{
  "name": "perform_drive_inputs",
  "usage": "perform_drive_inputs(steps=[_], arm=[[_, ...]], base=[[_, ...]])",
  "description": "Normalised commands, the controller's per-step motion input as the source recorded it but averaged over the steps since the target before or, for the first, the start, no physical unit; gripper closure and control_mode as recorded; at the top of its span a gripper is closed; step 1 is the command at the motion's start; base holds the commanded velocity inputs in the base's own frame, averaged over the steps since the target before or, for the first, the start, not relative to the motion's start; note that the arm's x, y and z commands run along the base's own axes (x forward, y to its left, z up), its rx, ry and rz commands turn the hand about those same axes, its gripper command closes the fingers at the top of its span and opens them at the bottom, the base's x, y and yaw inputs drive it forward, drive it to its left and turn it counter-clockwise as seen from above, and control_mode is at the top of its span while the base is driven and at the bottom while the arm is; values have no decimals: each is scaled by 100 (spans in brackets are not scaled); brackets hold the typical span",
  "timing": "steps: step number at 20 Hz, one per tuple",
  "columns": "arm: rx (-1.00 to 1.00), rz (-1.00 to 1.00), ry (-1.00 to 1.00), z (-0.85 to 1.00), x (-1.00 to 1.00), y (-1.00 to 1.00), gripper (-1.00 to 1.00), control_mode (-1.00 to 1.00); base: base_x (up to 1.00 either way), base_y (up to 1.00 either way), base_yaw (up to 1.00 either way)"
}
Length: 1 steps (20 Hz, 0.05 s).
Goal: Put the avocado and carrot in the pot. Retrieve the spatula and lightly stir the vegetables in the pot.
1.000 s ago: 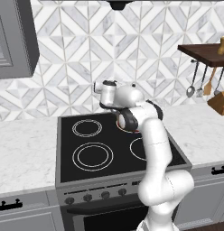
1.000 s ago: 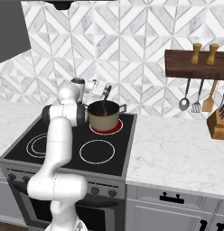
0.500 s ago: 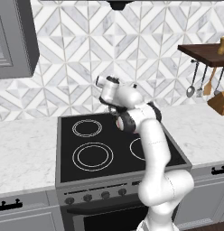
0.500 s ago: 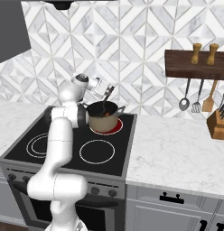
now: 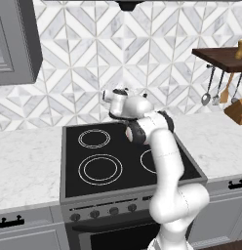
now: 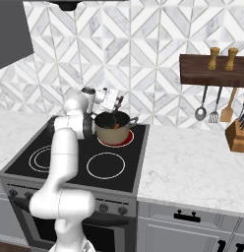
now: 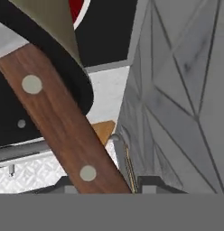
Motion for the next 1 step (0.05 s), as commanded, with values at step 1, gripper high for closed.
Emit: perform_drive_inputs(steps=[1], arm=[[-5, 9, -13, -28, -21, -36, 100, -100]], base=[[0, 0, 0]])
